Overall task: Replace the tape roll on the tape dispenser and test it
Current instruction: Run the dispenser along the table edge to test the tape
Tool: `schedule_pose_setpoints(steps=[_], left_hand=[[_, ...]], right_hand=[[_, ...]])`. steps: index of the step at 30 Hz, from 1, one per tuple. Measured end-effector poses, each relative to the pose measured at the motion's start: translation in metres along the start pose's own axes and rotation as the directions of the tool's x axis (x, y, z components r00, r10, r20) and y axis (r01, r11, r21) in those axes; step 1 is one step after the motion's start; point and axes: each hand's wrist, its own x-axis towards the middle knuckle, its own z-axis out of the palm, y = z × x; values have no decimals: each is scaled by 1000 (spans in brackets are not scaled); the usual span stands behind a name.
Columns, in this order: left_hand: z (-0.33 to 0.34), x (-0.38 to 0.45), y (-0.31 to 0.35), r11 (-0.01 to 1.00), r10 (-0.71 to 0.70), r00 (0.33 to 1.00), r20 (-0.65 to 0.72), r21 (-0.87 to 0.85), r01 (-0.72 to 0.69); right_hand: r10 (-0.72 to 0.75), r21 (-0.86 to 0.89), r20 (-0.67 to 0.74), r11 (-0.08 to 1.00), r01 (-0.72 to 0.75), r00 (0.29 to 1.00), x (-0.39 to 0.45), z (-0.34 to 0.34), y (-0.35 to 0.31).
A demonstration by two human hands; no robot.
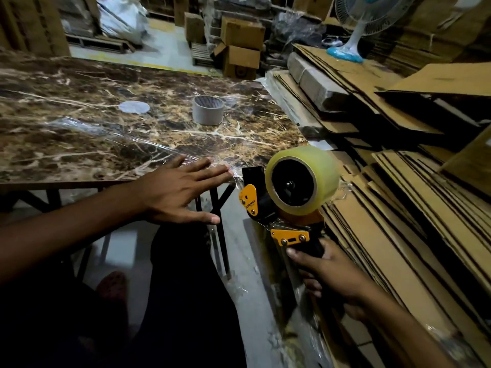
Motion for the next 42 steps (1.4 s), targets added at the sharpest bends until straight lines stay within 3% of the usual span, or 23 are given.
schedule_pose_setpoints(steps=[24, 30, 35, 42], left_hand=[[0, -2, 11, 997, 24, 999, -34, 74, -22], [-4, -4, 14, 998, 3, 1000, -22, 70, -1], [-2, -3, 14, 996, -3, 1000, -23, 86, 5], [1, -1, 16, 996, -2, 999, -53, 94, 7]], right_hand=[[-23, 88, -45, 996, 26, 999, 11, 29, 20], [29, 173, -107, 985, -10, 994, 18, 38, 29], [114, 272, -132, 959, -74, 985, 13, 25, 84], [32, 375, -90, 927, 4, 995, 10, 31, 76]])
